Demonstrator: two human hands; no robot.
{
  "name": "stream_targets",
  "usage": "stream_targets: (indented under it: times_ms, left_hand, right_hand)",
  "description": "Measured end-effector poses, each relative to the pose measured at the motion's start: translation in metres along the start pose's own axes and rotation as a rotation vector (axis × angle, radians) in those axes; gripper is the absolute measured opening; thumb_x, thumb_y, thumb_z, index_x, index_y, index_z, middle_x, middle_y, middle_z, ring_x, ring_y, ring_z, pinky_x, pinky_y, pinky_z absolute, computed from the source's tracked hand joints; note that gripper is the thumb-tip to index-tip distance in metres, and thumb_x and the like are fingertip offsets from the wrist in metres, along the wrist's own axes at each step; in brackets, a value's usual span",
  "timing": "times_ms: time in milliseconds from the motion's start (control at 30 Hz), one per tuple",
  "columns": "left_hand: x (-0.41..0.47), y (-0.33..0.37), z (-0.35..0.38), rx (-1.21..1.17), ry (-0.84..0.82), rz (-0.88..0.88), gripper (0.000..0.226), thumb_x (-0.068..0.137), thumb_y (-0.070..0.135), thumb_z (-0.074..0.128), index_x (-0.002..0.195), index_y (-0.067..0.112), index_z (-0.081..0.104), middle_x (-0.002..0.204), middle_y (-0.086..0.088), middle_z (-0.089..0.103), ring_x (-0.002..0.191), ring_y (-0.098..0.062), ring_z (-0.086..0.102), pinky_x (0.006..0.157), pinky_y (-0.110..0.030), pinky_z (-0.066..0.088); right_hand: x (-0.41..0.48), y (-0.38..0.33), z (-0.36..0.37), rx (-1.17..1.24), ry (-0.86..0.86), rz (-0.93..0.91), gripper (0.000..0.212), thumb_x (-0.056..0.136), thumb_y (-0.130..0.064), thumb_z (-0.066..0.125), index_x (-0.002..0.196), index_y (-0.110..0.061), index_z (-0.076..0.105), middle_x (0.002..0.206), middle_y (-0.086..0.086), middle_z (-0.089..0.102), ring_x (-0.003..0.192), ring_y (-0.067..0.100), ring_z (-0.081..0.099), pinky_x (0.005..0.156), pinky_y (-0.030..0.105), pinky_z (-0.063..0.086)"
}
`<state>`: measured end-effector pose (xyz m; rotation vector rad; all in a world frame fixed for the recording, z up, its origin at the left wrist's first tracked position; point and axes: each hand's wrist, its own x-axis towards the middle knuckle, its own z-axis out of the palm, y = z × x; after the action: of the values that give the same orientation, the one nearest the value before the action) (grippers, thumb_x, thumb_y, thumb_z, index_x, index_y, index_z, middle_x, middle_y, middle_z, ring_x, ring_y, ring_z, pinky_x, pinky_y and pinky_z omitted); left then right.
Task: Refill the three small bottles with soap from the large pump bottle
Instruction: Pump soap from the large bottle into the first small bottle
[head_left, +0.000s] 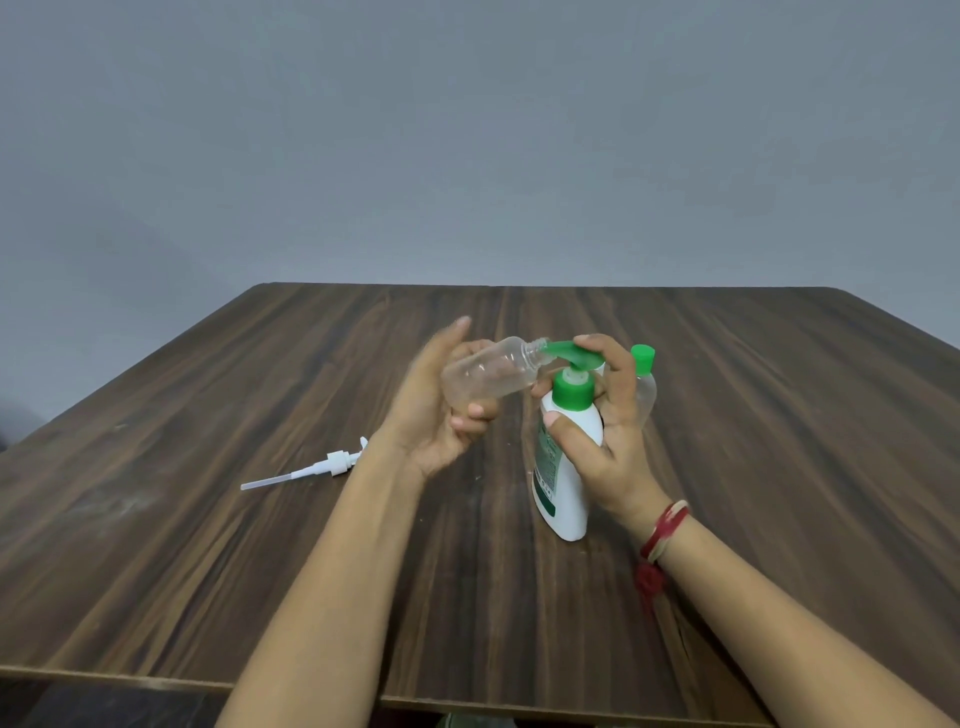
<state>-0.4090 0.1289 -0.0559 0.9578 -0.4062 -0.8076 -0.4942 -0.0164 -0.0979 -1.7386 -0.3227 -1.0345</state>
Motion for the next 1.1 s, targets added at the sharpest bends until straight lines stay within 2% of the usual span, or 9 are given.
stream_targets:
  times_ms: [133, 233, 333, 400, 500, 633, 867, 1000, 1100]
  left_hand:
    - [-0.002, 0.004, -0.016, -0.253, -0.249, -0.022, 0.064, 0.051, 0.017, 0.078, 0.108, 0.008, 0.05, 0.091, -0.01, 0.061, 0.052, -0.011, 0.046, 0.031, -0.01, 0.035]
    - [0.002, -0.001, -0.017, -0.258, -0.242, 0.033, 0.073, 0.05, 0.011, 0.085, 0.115, 0.01, 0.05, 0.096, -0.012, 0.064, 0.053, -0.012, 0.053, 0.033, -0.011, 0.042]
    - [0.004, -0.002, -0.015, -0.179, -0.162, 0.131, 0.059, 0.067, 0.026, 0.083, 0.116, 0.003, 0.06, 0.096, -0.014, 0.068, 0.055, -0.011, 0.064, 0.041, -0.013, 0.049]
    - [0.003, -0.003, -0.01, 0.021, -0.026, 0.238, 0.049, 0.083, 0.042, 0.065, 0.114, 0.004, 0.065, 0.085, -0.009, 0.071, 0.054, -0.007, 0.065, 0.044, -0.012, 0.05]
    - [0.007, -0.007, -0.004, 0.268, 0.159, 0.425, 0.074, 0.076, 0.066, 0.058, 0.111, 0.001, 0.063, 0.071, -0.004, 0.07, 0.044, -0.006, 0.058, 0.039, -0.014, 0.044]
    - [0.005, -0.01, 0.0, 0.379, 0.23, 0.592, 0.103, 0.057, 0.084, 0.058, 0.103, -0.008, 0.061, 0.062, -0.006, 0.066, 0.034, -0.009, 0.045, 0.033, -0.017, 0.031]
    - [0.002, -0.012, 0.003, 0.348, 0.247, 0.574, 0.079, 0.077, 0.064, 0.058, 0.109, -0.008, 0.055, 0.045, 0.002, 0.053, 0.028, -0.007, 0.038, 0.03, -0.014, 0.026]
    - [0.001, -0.015, -0.002, 0.35, 0.205, 0.49, 0.053, 0.071, 0.054, 0.055, 0.091, 0.005, 0.054, 0.044, -0.001, 0.052, 0.029, -0.008, 0.037, 0.03, -0.014, 0.025]
    - [-0.001, -0.02, -0.002, 0.329, 0.157, 0.414, 0.048, 0.065, 0.056, 0.054, 0.084, 0.012, 0.049, 0.045, -0.002, 0.053, 0.029, -0.007, 0.038, 0.03, -0.012, 0.025]
  right_hand:
    - [-0.002, 0.001, 0.002, 0.011, -0.005, 0.014, 0.056, 0.077, -0.012, 0.055, 0.125, -0.037, 0.037, 0.094, 0.023, 0.057, 0.085, 0.035, 0.059, 0.084, 0.053, 0.048]
    - [-0.002, 0.0, 0.001, -0.019, 0.004, 0.022, 0.065, 0.077, -0.015, 0.055, 0.131, -0.044, 0.033, 0.098, 0.02, 0.058, 0.087, 0.028, 0.061, 0.091, 0.045, 0.048]
    - [-0.001, 0.0, 0.0, -0.031, -0.002, 0.017, 0.068, 0.077, -0.016, 0.054, 0.133, -0.046, 0.031, 0.097, 0.019, 0.058, 0.087, 0.026, 0.061, 0.09, 0.039, 0.048]
    - [0.0, 0.0, 0.0, 0.0, 0.001, 0.02, 0.064, 0.076, -0.014, 0.055, 0.128, -0.045, 0.035, 0.098, 0.022, 0.056, 0.086, 0.028, 0.061, 0.088, 0.043, 0.049]
    - [0.0, 0.001, 0.001, -0.017, 0.007, 0.018, 0.056, 0.076, -0.012, 0.056, 0.122, -0.04, 0.039, 0.092, 0.021, 0.057, 0.084, 0.033, 0.06, 0.083, 0.055, 0.047]
    - [0.0, 0.002, 0.003, -0.044, 0.025, 0.001, 0.053, 0.078, -0.013, 0.056, 0.12, -0.04, 0.038, 0.093, 0.021, 0.056, 0.085, 0.034, 0.06, 0.083, 0.057, 0.046]
    - [-0.001, 0.001, 0.002, -0.026, -0.007, -0.025, 0.065, 0.079, -0.016, 0.056, 0.133, -0.043, 0.033, 0.093, 0.018, 0.058, 0.084, 0.023, 0.06, 0.087, 0.028, 0.047]
    - [0.001, 0.0, 0.003, -0.017, 0.002, -0.037, 0.052, 0.079, -0.013, 0.057, 0.122, -0.037, 0.039, 0.094, 0.024, 0.055, 0.084, 0.032, 0.059, 0.082, 0.049, 0.049]
    - [0.001, 0.0, 0.004, -0.056, 0.001, -0.056, 0.051, 0.079, -0.012, 0.055, 0.121, -0.037, 0.038, 0.093, 0.017, 0.057, 0.084, 0.032, 0.059, 0.083, 0.05, 0.048]
